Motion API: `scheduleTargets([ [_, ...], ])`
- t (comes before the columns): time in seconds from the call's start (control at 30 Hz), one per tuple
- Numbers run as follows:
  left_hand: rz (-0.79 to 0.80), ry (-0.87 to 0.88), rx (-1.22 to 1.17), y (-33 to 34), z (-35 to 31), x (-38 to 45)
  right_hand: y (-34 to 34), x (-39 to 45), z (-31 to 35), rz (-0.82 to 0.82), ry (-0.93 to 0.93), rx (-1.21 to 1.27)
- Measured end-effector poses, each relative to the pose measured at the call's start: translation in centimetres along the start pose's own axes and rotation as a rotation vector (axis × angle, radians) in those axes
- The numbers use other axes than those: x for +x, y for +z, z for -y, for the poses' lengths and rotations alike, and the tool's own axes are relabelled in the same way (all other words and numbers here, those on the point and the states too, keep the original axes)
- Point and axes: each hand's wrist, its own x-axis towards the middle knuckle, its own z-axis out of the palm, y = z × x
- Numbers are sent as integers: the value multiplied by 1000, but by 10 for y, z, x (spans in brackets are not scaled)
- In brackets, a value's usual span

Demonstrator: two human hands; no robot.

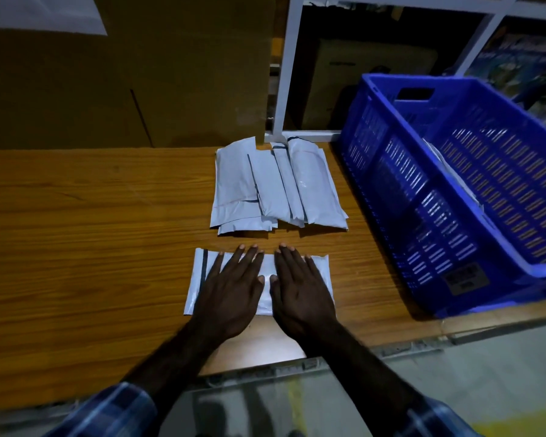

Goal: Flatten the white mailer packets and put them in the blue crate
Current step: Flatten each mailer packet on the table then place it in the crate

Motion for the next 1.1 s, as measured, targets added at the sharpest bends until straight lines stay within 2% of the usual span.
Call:
scheduleTargets([
  [0.07, -12, -34, -1, -4, 12, -6, -7, -5, -12, 31, 83, -23],
  [0.17, -9, -104, -27, -9, 32, -17, -20, -14, -36, 189, 211, -4],
  [0.27, 42, -150, -32, -14, 39, -20, -31, -12, -39, 237, 219, -49],
  [0.4, -18, -102, -55, -21, 6, -6, -31, 3, -6, 129, 76, -20],
  [0.53, 50, -49, -38, -9, -14, 4, -5, -2, 15, 72, -76, 8],
  [0.73, 13, -26, -13, 0, -9, 4, -3, -2, 13, 36, -61, 19],
  [0.97, -6, -167, -14, -5, 48, -23, -24, -12, -34, 192, 228, -26],
  [1.03, 8, -191, -34, -10, 48, -26, -30, -8, -28, 205, 219, -52],
  [1.1, -24, -174, -58, -16, 31, -20, -33, 1, -8, 125, 154, -42],
])
